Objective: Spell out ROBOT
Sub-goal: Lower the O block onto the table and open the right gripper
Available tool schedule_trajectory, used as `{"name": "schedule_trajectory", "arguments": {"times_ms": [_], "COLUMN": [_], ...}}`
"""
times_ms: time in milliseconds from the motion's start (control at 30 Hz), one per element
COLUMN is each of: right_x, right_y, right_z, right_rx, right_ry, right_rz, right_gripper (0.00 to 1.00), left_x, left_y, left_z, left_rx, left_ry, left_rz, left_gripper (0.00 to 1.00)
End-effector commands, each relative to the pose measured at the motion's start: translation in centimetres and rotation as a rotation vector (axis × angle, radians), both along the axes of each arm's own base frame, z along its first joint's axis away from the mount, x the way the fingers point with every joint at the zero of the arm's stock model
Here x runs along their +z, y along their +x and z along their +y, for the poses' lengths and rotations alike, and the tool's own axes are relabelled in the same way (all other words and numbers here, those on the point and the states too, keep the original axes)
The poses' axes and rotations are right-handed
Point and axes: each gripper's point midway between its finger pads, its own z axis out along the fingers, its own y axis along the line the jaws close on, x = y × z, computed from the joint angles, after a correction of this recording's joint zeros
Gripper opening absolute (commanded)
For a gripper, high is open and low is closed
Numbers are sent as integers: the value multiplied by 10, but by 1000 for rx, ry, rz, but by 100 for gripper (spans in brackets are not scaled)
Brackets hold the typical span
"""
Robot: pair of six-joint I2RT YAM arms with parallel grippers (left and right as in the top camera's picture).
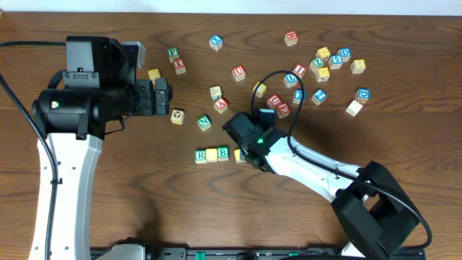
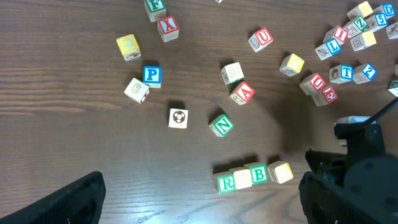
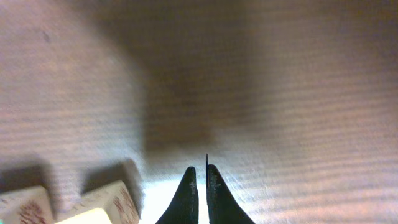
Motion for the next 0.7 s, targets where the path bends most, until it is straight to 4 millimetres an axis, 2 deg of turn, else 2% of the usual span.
{"name": "schedule_trajectory", "arguments": {"times_ms": [0, 267, 667], "right_x": [-1, -5, -5], "right_y": [-9, -32, -32], "right_z": [7, 20, 31], "right_rx": [-12, 7, 12], "right_ry": [-3, 10, 53], "right_rz": [15, 62, 57], "right_gripper": [1, 1, 1], "left_x": [6, 6, 6], "left_y": [1, 1, 1], "left_z": [0, 0, 0], "left_rx": [-16, -16, -16], "left_ry": [2, 2, 2], "left_rz": [-19, -19, -19], "left_gripper": [98, 98, 98]}}
